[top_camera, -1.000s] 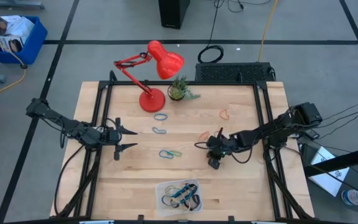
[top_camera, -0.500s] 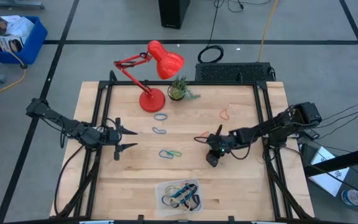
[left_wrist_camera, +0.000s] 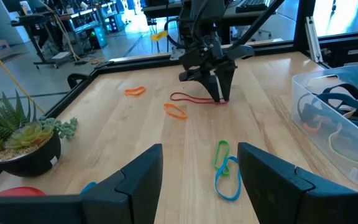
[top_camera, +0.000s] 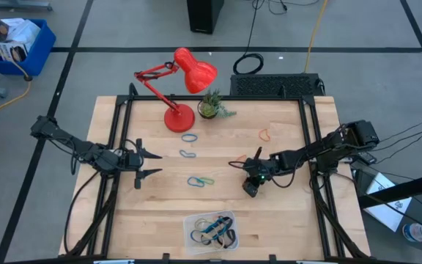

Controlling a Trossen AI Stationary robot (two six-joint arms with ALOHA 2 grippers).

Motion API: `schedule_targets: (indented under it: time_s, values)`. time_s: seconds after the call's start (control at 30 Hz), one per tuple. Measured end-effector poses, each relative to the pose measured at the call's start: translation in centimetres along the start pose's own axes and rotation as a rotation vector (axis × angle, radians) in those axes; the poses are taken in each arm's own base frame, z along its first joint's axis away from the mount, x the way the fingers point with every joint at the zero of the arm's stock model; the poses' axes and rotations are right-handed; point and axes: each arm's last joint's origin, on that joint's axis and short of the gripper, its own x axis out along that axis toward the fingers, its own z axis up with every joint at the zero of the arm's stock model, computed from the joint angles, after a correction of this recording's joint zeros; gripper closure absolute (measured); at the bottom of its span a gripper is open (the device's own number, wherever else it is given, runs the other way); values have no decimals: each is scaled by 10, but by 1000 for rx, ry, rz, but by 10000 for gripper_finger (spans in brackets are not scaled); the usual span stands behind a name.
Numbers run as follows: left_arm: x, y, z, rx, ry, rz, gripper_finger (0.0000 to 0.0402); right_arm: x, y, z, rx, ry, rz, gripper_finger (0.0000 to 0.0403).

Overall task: Pick and place rubber bands into bin
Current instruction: Put the red rubber band into the transparent bin

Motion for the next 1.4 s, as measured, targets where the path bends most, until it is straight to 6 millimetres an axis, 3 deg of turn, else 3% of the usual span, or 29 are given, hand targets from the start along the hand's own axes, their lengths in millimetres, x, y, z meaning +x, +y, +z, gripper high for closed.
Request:
schedule_targets:
  time_s: [0.2,0.73,1.4]
  values:
    - [0,0,0,0,0,0,188,0,2,2,-72,-22,20,281]
    - [0,0,0,0,0,0,188,0,2,2,-121,-35,16,282]
    - [0,0,0,9,0,0,188,3,18,-22,-538,-47,-72,304]
